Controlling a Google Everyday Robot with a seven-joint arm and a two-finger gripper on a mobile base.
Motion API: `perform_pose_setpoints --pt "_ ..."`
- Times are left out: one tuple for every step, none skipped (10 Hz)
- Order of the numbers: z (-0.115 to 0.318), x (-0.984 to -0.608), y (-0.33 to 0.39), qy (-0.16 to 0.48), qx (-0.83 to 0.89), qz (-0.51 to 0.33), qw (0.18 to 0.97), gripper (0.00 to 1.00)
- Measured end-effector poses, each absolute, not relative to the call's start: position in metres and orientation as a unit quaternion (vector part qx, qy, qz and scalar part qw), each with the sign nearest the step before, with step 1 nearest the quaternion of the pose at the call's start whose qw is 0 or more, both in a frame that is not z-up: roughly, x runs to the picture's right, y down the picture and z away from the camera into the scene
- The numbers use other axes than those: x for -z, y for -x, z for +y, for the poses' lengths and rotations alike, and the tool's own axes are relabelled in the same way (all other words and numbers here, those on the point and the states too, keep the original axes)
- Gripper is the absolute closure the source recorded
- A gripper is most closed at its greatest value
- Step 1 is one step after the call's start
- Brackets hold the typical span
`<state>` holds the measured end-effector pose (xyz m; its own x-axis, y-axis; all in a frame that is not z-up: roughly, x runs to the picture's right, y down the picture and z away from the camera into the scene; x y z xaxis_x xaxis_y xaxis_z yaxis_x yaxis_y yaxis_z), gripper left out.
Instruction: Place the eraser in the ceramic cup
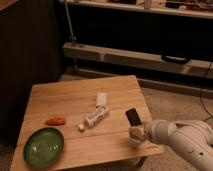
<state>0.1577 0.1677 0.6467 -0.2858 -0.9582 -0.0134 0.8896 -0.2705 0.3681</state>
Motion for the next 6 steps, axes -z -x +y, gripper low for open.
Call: perform_pose_setpoints --pt "0.1681 -0.6475 -0.1576 -0.117 0.789 -0.147 0.585 0.2" --pt "0.1681 -0.648 -0.1573 -0.117 0.788 -0.147 0.586 0.2" --pt "0.1683 -0.6487 -0.1574 -0.116 0.788 -0.147 0.587 0.24" --pt "0.1681 -0.6489 -0.1577 -0.116 0.788 -0.146 0.586 0.32" --pt "0.168 -0.6491 -0.158 -0.116 0.788 -0.147 0.587 0.43" --pt "0.168 -0.6492 -0.158 -0.116 0.787 -0.147 0.587 0.46"
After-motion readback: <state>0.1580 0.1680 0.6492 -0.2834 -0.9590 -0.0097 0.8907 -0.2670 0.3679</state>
